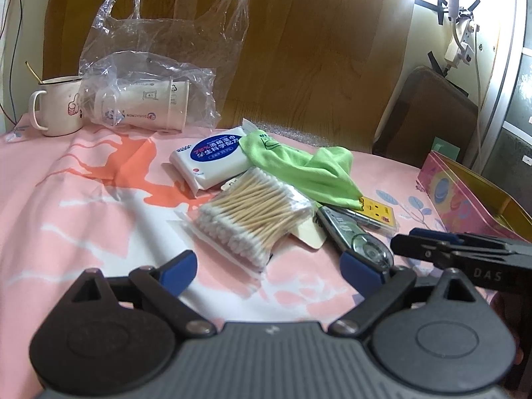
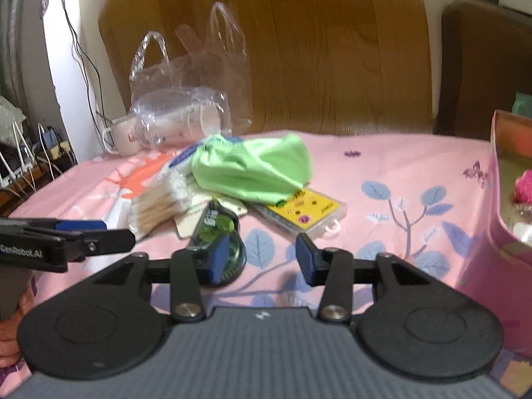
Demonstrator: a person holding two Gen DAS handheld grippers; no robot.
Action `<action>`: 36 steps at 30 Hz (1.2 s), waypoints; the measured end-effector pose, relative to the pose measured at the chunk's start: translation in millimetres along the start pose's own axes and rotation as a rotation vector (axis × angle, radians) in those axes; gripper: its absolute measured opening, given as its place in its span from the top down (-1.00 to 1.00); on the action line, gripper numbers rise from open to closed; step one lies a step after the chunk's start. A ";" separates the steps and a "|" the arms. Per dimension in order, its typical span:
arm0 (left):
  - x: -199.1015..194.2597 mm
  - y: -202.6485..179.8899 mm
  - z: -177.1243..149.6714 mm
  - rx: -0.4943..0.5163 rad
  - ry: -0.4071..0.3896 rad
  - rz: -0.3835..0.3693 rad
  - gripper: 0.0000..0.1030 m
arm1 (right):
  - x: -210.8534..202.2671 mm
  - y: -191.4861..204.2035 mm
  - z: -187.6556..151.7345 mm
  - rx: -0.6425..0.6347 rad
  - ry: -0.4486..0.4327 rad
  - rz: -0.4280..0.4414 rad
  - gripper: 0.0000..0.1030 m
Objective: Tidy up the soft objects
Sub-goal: 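Move the right tool to the green correction-tape roller and grasp it, then grasp the roller with the left tool and lift it toward the pink tin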
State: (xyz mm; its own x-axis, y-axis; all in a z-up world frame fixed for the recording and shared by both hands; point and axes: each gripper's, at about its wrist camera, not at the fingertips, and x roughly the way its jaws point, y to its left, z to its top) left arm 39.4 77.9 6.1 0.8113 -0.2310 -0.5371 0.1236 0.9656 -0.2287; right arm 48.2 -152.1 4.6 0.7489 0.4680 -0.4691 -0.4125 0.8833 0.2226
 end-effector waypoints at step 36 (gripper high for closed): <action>2.6 -2.8 -0.3 0.009 0.024 0.006 -0.93 | -64.2 44.6 -61.1 -0.114 0.063 -0.054 0.00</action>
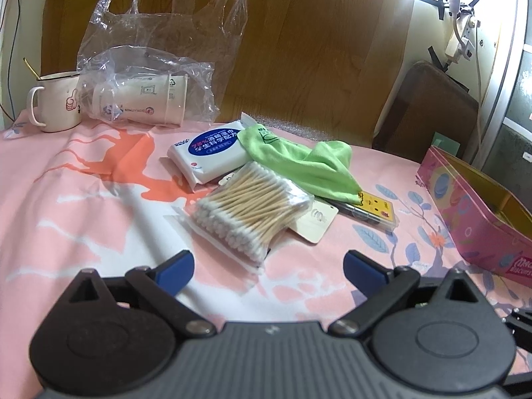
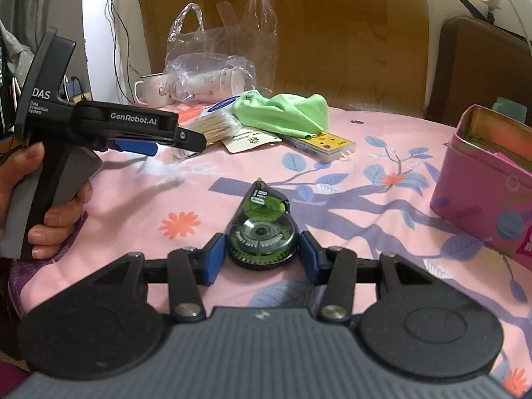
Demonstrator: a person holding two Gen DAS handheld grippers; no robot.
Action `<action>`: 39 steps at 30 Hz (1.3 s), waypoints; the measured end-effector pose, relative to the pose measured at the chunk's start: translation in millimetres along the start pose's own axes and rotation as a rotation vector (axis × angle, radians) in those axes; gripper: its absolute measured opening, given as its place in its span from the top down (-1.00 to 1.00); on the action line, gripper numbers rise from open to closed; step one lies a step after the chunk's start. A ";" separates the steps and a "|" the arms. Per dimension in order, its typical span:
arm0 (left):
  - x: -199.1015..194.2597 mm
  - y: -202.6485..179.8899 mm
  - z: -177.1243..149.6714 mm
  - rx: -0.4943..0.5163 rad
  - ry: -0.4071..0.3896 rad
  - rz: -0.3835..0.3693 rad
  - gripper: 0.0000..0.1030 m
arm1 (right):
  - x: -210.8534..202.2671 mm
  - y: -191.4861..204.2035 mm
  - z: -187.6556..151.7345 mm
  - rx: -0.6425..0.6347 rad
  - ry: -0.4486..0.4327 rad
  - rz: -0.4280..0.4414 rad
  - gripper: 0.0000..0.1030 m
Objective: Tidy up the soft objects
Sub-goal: 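Grasp the roller with the left tool and lift it toward the pink tin, then lower the roller into the pink tin and open the left tool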
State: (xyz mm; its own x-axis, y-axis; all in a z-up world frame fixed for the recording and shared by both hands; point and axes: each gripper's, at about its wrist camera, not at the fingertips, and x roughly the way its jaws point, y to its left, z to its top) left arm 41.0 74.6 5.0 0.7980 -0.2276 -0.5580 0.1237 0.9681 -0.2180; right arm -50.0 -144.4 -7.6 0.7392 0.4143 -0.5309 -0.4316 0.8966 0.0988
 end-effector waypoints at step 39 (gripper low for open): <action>47.9 -255.7 65.7 0.163 0.194 -0.553 0.03 | -69.2 -110.2 27.2 0.091 -0.309 -0.349 0.00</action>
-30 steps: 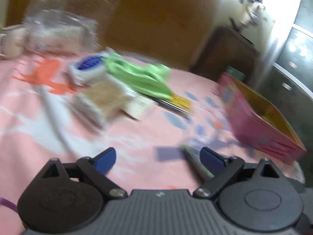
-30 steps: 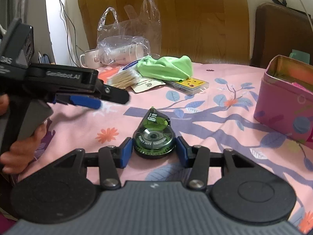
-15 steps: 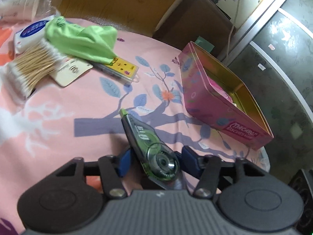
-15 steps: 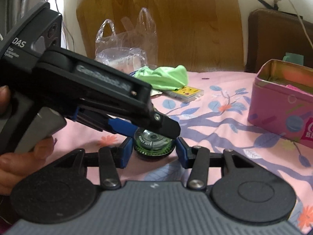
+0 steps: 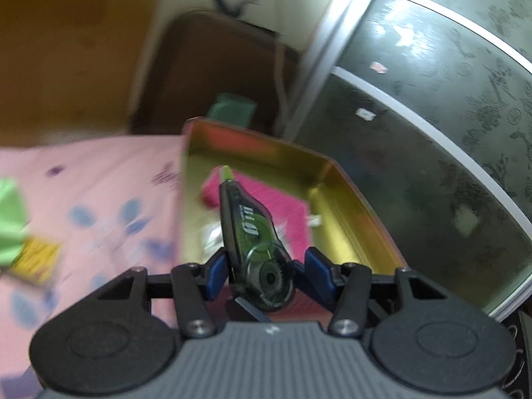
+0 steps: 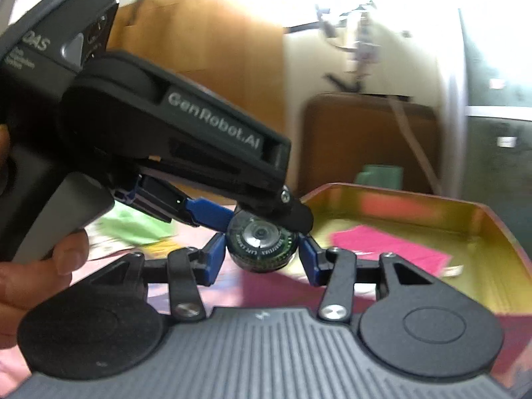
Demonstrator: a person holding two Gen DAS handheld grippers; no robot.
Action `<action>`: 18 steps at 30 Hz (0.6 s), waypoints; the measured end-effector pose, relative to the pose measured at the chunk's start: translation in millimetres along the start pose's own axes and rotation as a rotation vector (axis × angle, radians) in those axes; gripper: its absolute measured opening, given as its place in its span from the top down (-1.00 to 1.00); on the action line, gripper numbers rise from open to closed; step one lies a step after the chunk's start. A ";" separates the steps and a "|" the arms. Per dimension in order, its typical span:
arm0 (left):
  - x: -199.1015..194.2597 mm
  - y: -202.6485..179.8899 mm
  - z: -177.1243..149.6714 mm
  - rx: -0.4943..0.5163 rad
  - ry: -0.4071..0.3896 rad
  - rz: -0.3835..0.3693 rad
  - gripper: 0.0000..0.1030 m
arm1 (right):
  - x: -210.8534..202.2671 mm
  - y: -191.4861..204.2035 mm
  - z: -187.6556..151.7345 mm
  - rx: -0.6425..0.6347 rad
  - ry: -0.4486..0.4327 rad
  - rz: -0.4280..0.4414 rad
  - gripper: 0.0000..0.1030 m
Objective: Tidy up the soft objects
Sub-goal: 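Lower the roller into the pink tin and open the left tool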
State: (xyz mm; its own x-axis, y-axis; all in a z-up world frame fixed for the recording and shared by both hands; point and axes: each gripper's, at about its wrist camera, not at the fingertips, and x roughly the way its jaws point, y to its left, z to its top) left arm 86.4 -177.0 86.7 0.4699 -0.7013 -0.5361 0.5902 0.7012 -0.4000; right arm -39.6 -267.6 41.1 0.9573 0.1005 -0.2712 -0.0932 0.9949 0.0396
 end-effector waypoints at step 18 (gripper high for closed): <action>10.2 -1.0 -10.6 0.064 -0.033 0.048 -0.45 | 7.9 -25.0 -16.8 0.110 0.003 -0.225 -0.20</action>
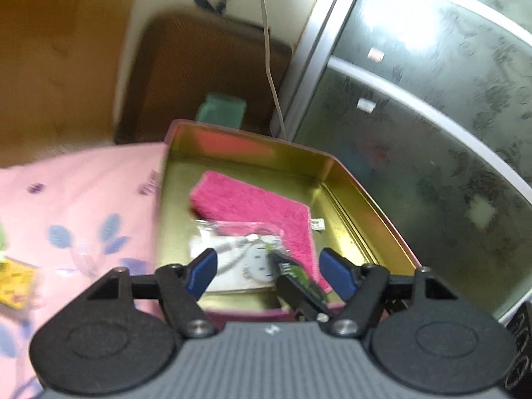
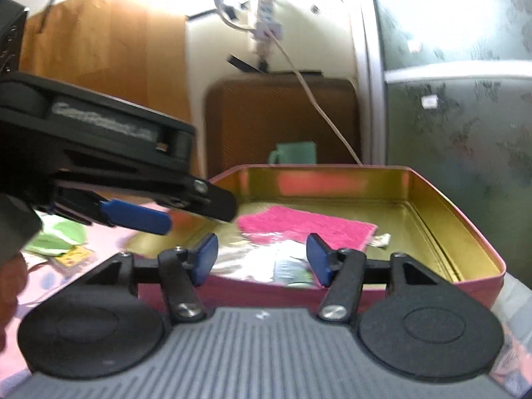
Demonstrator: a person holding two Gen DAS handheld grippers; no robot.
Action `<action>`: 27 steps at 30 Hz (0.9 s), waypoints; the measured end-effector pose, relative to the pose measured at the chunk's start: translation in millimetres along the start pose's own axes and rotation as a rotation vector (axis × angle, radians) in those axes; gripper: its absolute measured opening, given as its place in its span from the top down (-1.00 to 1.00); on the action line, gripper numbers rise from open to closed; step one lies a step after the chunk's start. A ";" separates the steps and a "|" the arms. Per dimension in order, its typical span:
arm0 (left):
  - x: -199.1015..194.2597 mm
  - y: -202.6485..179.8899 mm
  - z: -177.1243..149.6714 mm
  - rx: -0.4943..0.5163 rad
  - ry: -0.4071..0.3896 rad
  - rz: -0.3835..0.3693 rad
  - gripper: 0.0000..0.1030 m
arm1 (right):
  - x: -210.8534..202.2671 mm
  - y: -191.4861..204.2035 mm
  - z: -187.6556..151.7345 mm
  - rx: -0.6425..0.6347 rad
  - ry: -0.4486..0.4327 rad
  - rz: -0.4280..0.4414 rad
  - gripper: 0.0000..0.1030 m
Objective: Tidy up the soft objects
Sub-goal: 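Lower the roller into the pink tin and open the left tool, then move the right tool back over the bag of cotton swabs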
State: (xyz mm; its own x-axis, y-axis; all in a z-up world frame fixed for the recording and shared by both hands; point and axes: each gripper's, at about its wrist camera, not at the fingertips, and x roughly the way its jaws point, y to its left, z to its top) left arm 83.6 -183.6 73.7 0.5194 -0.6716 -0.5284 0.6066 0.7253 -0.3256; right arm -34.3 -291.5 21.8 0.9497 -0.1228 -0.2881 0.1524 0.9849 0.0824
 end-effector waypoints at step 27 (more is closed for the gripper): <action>-190.3 200.7 -124.2 -0.190 -0.185 0.637 -0.66 | 9.4 204.2 -39.5 -0.317 0.298 0.444 -0.20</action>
State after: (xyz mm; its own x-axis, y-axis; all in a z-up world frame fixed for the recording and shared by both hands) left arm 31.7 108.6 11.6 0.8442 -0.1080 -0.5250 0.0417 0.9898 -0.1366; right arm -5.1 -86.6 -1.8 0.7797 0.3017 -0.5486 -0.3721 0.9280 -0.0186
